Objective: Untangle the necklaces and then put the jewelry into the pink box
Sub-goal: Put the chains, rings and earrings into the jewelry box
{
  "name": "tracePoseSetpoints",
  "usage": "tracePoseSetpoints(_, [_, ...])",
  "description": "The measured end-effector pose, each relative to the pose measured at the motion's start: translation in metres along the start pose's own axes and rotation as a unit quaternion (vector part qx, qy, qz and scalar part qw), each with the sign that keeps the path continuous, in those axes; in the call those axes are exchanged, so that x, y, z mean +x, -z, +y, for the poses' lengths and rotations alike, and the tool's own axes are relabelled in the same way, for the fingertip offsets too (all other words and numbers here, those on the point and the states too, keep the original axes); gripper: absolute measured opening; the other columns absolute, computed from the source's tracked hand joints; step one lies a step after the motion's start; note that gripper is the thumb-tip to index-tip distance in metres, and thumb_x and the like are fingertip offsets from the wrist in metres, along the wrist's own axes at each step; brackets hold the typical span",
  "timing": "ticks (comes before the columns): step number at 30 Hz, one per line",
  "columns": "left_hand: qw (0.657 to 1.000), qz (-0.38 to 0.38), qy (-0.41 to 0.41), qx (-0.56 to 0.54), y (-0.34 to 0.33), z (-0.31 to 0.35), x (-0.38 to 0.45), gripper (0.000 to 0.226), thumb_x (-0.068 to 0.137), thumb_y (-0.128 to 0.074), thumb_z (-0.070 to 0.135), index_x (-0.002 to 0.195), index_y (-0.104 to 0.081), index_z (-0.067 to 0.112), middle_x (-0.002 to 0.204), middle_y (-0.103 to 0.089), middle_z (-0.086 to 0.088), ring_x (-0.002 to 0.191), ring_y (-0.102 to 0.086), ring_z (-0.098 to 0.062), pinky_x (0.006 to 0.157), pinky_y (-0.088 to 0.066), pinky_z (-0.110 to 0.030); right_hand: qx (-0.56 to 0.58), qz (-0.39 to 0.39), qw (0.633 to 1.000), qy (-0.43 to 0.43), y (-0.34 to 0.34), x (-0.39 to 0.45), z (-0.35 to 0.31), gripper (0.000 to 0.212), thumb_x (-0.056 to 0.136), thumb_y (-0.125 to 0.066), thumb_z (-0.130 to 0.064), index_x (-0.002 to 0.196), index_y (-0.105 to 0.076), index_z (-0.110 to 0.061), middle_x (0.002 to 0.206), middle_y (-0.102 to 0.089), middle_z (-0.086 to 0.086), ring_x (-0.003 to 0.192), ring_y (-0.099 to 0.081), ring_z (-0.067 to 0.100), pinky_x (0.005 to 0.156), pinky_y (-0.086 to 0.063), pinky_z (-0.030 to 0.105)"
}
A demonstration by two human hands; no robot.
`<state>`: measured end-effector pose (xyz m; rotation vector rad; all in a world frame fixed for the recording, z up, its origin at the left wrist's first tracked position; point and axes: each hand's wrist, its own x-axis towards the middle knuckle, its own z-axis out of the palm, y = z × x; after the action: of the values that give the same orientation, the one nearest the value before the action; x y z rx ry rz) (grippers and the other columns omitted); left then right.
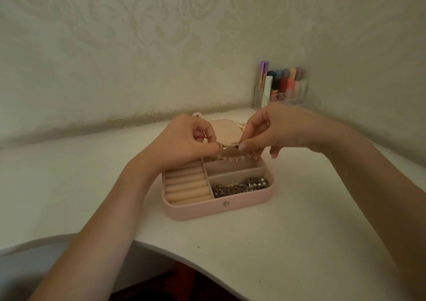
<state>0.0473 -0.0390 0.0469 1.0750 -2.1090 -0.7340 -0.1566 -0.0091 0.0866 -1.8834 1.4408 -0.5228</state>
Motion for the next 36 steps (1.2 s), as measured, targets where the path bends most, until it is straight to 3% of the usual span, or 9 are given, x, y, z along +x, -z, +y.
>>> tracePoseSetpoints(3, [0.999,-0.045,0.016,0.016,0.002,0.001,-0.002,0.016,0.067,-0.069,0.011,0.055,-0.061,0.016,0.038,-0.032,0.009,0.04,-0.025,-0.005,0.046,-0.024,-0.015,-0.054,-0.005,0.999,-0.005,-0.001,0.0,0.0,0.014,0.073,-0.079,-0.028,0.079,-0.074,-0.016,0.071,-0.072,0.002,0.058,-0.057,0.001,0.049,-0.036,0.018])
tracePoseSetpoints(9, [0.997,-0.057,0.015,0.046,0.002,-0.002,-0.004,0.007,0.057,-0.06,0.024,0.054,-0.064,0.018,0.041,-0.041,0.012,0.04,-0.034,-0.001,0.049,-0.028,-0.011,-0.12,0.0,0.993,0.003,0.0,0.005,0.008,0.012,0.072,-0.08,-0.032,0.07,-0.073,-0.022,0.066,-0.067,-0.006,0.053,-0.05,-0.002,0.052,-0.042,0.012])
tracePoseSetpoints(14, [0.995,-0.066,-0.002,0.069,0.003,0.001,-0.003,0.009,0.06,-0.065,0.031,0.056,-0.065,0.023,0.036,-0.035,0.014,0.039,-0.035,-0.002,0.047,-0.024,-0.01,-0.085,-0.009,0.995,0.046,-0.006,0.007,0.005,0.007,0.074,-0.079,-0.026,0.078,-0.075,-0.022,0.079,-0.069,0.007,0.056,-0.049,-0.001,0.053,-0.041,0.011])
tracePoseSetpoints(19, [0.998,-0.057,-0.021,0.014,0.003,-0.001,-0.003,0.005,0.063,-0.069,0.029,0.065,-0.069,0.024,0.04,-0.027,0.01,0.042,-0.022,-0.007,0.046,-0.02,-0.018,-0.124,0.002,0.99,0.064,-0.023,0.012,0.001,0.013,0.069,-0.082,-0.035,0.072,-0.074,-0.025,0.062,-0.058,-0.009,0.054,-0.045,-0.002,0.048,-0.034,0.009])
tracePoseSetpoints(23, [0.996,-0.039,-0.048,-0.057,0.005,0.002,-0.003,0.01,0.067,-0.073,0.023,0.065,-0.069,0.014,0.045,-0.025,0.005,0.045,-0.018,-0.009,0.045,-0.017,-0.018,-0.08,0.027,0.994,0.076,-0.03,0.015,-0.001,0.021,0.066,-0.083,-0.035,0.073,-0.067,-0.023,0.059,-0.057,-0.006,0.05,-0.044,0.004,0.052,-0.034,0.018])
tracePoseSetpoints(26, [0.995,-0.019,-0.06,-0.072,0.007,0.003,-0.004,0.012,0.07,-0.076,0.02,0.066,-0.067,0.013,0.044,-0.025,0.008,0.044,-0.018,-0.007,0.045,-0.017,-0.017,-0.044,-0.001,0.995,0.093,-0.03,0.014,-0.001,0.012,0.075,-0.078,-0.027,0.073,-0.07,-0.019,0.053,-0.05,-0.006,0.051,-0.038,0.007,0.054,-0.03,0.022])
tracePoseSetpoints(30, [0.996,-0.008,-0.037,-0.075,0.007,0.003,-0.003,0.017,0.078,-0.075,0.007,0.065,-0.064,0.01,0.044,-0.025,0.008,0.044,-0.019,-0.007,0.045,-0.019,-0.015,-0.069,-0.005,0.995,0.066,-0.017,0.009,0.0,0.009,0.078,-0.074,-0.027,0.074,-0.071,-0.02,0.062,-0.054,-0.002,0.055,-0.041,0.007,0.056,-0.033,0.018])
tracePoseSetpoints(32, [0.997,-0.023,-0.026,-0.074,0.006,0.002,-0.002,0.02,0.079,-0.073,0.005,0.063,-0.062,0.011,0.044,-0.028,0.006,0.045,-0.02,-0.008,0.045,-0.021,-0.013,-0.102,0.006,0.993,0.053,-0.011,0.009,0.001,0.009,0.078,-0.072,-0.029,0.072,-0.07,-0.024,0.061,-0.057,-0.01,0.053,-0.044,0.001,0.055,-0.035,0.014])
tracePoseSetpoints(36, [0.996,-0.052,-0.021,-0.07,0.004,0.002,-0.002,0.018,0.074,-0.075,0.015,0.061,-0.063,0.013,0.041,-0.038,0.007,0.042,-0.024,-0.005,0.045,-0.023,-0.014,-0.182,-0.017,0.983,0.026,-0.009,0.008,0.003,0.016,0.082,-0.066,-0.031,0.068,-0.067,-0.024,0.064,-0.057,-0.011,0.056,-0.046,0.003,0.059,-0.039,0.019])
